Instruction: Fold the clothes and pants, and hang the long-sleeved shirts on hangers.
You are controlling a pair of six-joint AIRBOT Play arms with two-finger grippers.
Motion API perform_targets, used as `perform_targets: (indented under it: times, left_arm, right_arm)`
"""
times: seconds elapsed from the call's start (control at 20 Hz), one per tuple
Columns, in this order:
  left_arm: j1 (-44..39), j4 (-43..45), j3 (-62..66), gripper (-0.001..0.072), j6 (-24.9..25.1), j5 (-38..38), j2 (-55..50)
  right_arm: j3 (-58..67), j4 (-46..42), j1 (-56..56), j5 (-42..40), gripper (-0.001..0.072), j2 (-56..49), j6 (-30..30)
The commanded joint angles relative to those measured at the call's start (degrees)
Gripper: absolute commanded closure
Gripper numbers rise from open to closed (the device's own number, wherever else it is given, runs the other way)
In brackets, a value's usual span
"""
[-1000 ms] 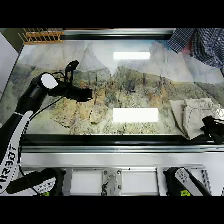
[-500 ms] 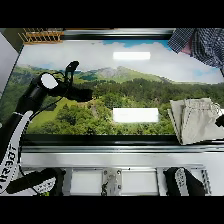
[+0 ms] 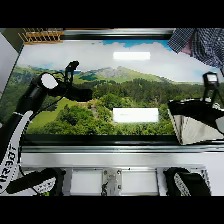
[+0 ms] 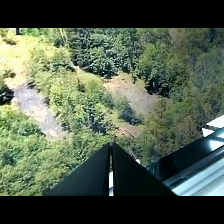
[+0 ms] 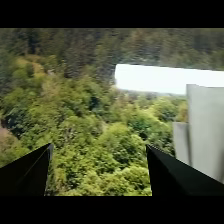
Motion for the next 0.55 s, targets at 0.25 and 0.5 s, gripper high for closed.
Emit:
perform_targets:
  times: [0.25,0.5]
  left_arm:
    - [0.0,0.0,0.0,0.0702,0.0,0.0,0.0]
    - [0.0,0.0,0.0,0.0703,0.0,0.0,0.0]
  right_arm:
    - [0.1,0.6,9.1,-0.8,0.0682,-2.1,-1.6]
    - [0.1,0.6,9.1,-0.8,0.0683,-2.1,-1.6]
